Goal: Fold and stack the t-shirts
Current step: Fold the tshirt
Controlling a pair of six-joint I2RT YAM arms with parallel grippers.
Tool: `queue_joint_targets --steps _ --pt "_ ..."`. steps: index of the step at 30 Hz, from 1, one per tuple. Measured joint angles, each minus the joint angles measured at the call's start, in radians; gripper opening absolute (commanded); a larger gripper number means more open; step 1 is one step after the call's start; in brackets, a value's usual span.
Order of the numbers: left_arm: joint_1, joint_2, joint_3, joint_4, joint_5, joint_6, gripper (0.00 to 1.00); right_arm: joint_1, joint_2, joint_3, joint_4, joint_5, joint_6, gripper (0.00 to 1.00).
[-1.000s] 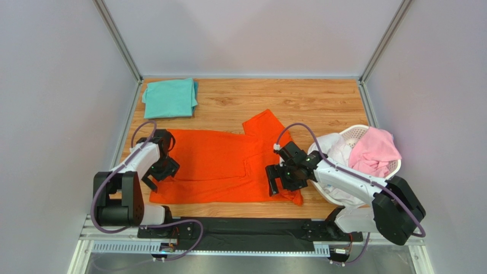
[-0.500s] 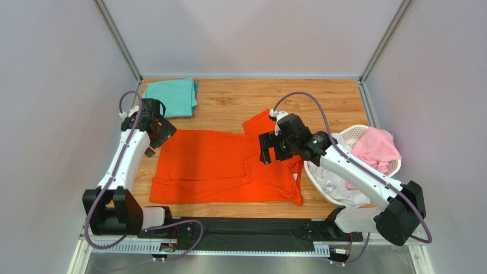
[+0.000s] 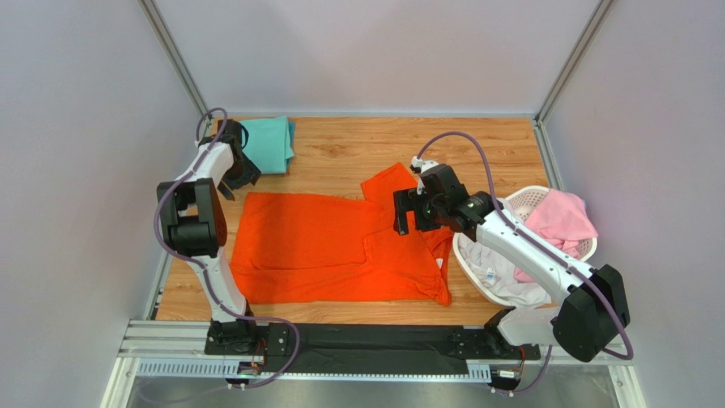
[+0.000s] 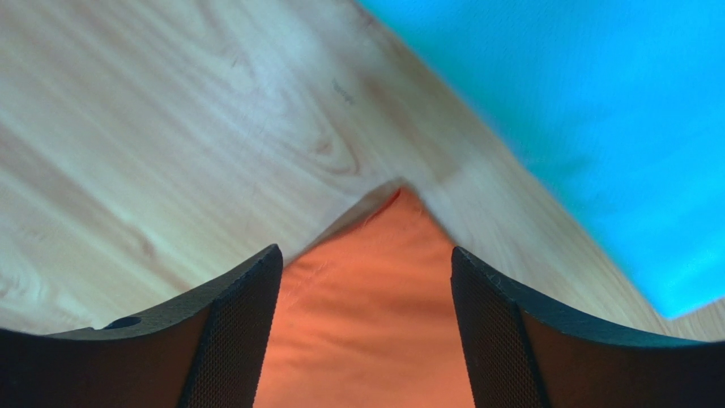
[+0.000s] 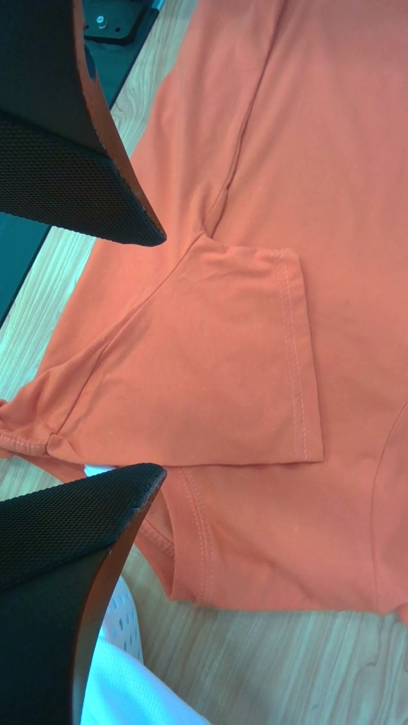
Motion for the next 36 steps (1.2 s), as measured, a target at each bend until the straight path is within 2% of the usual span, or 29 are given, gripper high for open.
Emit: queue_joint_targets --steps 5,15,17,20,22,23,25,26,27,28,33,36 --pt "0.004 0.085 0.062 0.007 0.019 0.045 0.69 -0.032 0.0 -0.027 0.005 -0.009 -0.001 1.0" --pt "0.004 0.148 0.073 0.003 0.047 0.058 0.56 -0.058 0.0 -0.044 0.009 -0.024 -0.008 1.0" --pt "0.004 0.157 0.073 0.003 0.058 0.053 0.47 -0.06 0.0 -0.044 0.01 -0.029 -0.008 1.0" --pt "0.004 0.157 0.072 0.007 0.07 0.054 0.42 -0.061 0.0 -0.044 0.014 -0.035 -0.008 1.0" --pt "0.004 0.157 0.069 0.008 0.072 0.053 0.31 -0.063 0.0 -0.044 0.014 -0.037 -0.009 1.0" --pt "0.004 0.156 0.066 0.008 0.072 0.053 0.29 -0.064 0.0 -0.044 0.014 -0.037 -0.01 1.0" --pt "0.004 0.15 0.057 0.01 0.071 0.052 0.14 -0.068 0.0 -0.044 0.014 -0.038 -0.011 1.0" --pt "0.004 0.144 0.049 0.011 0.07 0.05 0.13 -0.07 0.0 -0.044 0.014 -0.039 -0.011 1.0" --pt "0.004 0.137 0.039 0.012 0.072 0.051 0.04 -0.072 0.0 -0.044 0.014 -0.039 -0.011 1.0" --pt "0.004 0.131 0.029 0.012 0.074 0.048 0.0 -0.074 0.0 -0.044 0.014 -0.04 -0.011 1.0" --pt "0.004 0.101 -0.013 0.012 0.089 0.05 0.0 -0.09 0.015 -0.034 0.014 -0.035 -0.006 1.0" --pt "0.004 0.085 -0.032 0.009 0.101 0.053 0.0 -0.116 0.078 0.028 0.01 -0.019 0.009 1.0"
